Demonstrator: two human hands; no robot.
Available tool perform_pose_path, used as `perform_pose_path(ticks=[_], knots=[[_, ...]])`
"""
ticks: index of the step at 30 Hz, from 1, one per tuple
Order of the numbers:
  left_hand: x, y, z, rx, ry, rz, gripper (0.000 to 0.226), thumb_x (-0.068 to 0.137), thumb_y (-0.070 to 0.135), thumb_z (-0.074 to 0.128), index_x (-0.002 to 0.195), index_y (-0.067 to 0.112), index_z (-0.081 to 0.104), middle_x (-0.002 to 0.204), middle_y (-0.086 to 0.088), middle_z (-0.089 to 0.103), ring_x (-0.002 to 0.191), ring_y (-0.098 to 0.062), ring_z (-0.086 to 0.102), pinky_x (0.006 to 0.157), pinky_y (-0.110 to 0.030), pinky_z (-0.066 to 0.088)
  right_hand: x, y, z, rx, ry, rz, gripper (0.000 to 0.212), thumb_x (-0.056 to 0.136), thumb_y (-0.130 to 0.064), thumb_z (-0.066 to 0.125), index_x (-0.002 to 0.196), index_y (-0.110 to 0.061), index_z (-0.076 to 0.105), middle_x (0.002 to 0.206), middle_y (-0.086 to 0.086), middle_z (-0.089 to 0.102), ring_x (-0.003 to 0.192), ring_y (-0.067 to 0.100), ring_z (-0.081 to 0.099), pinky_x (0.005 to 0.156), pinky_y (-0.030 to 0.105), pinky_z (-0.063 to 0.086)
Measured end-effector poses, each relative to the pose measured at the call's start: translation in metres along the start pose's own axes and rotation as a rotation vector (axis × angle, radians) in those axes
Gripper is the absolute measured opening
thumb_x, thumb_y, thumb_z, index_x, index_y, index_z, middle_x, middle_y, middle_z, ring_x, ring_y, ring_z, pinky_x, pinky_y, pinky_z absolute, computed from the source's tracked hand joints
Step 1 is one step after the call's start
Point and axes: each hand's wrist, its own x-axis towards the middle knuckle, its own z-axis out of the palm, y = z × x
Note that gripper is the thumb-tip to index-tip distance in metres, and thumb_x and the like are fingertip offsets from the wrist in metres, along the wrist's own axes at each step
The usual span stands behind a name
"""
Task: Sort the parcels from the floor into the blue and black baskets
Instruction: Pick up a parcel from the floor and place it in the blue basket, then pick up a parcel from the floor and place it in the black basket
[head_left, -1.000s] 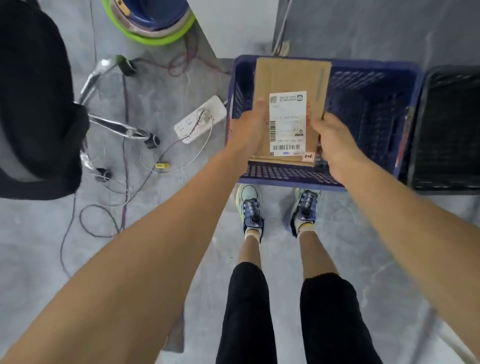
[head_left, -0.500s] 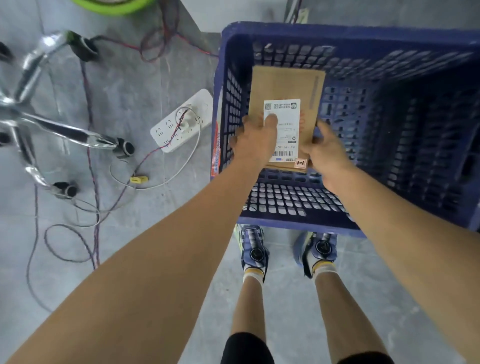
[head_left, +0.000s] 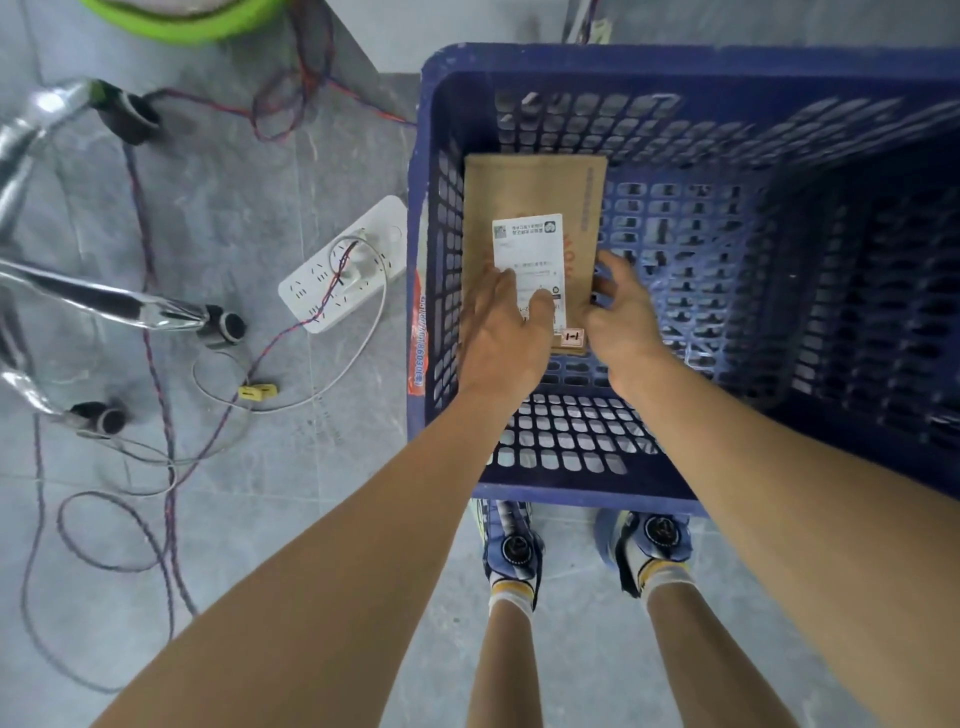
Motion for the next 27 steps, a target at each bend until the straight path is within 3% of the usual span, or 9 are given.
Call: perform_pose_path(ticks=[4,8,10,12,14,18,22,27], knots=[[0.002,-0.002,0.007,0.113,-0.009,0.047,0.062,0.109,0.043,0.036,0.162,0.012,0.026,0.172,-0.005,0.017,0.159,-0.017,0.008,0.130,-0.044,0.010,0.004,0.007,0.002,-0.012,0.028,-0.035,0.065,0.098,0.009,0.058,0.153,-0.025,0.049,0.109,-0.018,0.068,0.097,-0.003,0.066,0.095,0.034,0.060],[0.001,0.000,0.008,0.155,-0.027,0.040,0.060,0.110,0.040,0.037,0.160,0.007,0.032,0.172,-0.009,0.015,0.159,-0.018,0.005,0.129,-0.036,0.002,0.007,0.002,-0.002,-0.024,-0.029,-0.001,0.071,0.098,0.007,0.058,0.159,-0.028,0.043,0.138,-0.001,0.068,0.119,0.016,0.067,0.104,0.040,0.057],[-0.006,0.013,0.002,0.096,-0.031,-0.005,0.058,0.109,0.041,0.039,0.158,0.009,0.037,0.170,-0.010,0.024,0.158,-0.023,0.013,0.129,-0.042,0.010,0.000,-0.007,-0.009,-0.062,-0.073,-0.025,0.063,0.101,-0.002,0.060,0.158,-0.025,0.045,0.143,0.001,0.065,0.122,0.016,0.064,0.108,0.040,0.054],[-0.020,0.033,-0.012,0.016,-0.043,-0.069,0.059,0.108,0.045,0.041,0.158,0.013,0.038,0.166,-0.008,0.033,0.154,-0.026,0.026,0.126,-0.046,0.021,-0.018,-0.022,-0.020,-0.094,-0.080,-0.048,0.056,0.105,-0.010,0.057,0.158,-0.021,0.045,0.151,0.003,0.059,0.122,0.013,0.059,0.107,0.030,0.049],[-0.041,0.061,-0.028,-0.007,-0.068,-0.069,0.060,0.108,0.048,0.040,0.159,0.017,0.037,0.165,-0.007,0.035,0.152,-0.026,0.031,0.124,-0.045,0.025,-0.044,-0.040,-0.038,-0.148,-0.032,-0.084,0.053,0.108,-0.016,0.053,0.160,-0.019,0.042,0.158,0.004,0.051,0.134,0.015,0.055,0.110,0.029,0.042],[-0.100,0.132,-0.069,0.029,-0.078,0.076,0.058,0.108,0.047,0.039,0.159,0.022,0.034,0.166,-0.002,0.033,0.153,-0.023,0.028,0.122,-0.042,0.023,-0.110,-0.100,-0.089,-0.296,0.021,-0.264,0.051,0.111,-0.031,0.049,0.160,-0.023,0.042,0.161,0.002,0.048,0.147,0.021,0.047,0.118,0.037,0.036],[-0.163,0.228,-0.121,0.147,-0.065,0.254,0.066,0.101,0.057,0.039,0.157,0.022,0.038,0.163,-0.006,0.038,0.151,-0.027,0.032,0.123,-0.048,0.027,-0.186,-0.190,-0.164,-0.476,0.110,-0.428,0.054,0.112,-0.033,0.047,0.162,-0.018,0.038,0.170,0.002,0.032,0.158,0.018,0.028,0.123,0.033,0.025],[-0.256,0.375,-0.191,0.270,0.112,0.523,0.060,0.105,0.050,0.046,0.157,0.021,0.036,0.163,-0.001,0.037,0.149,-0.025,0.033,0.118,-0.044,0.031,-0.296,-0.317,-0.270,-0.499,0.341,-0.576,0.056,0.111,-0.034,0.047,0.163,-0.018,0.034,0.172,0.009,0.028,0.158,0.027,0.026,0.120,0.037,0.026]])
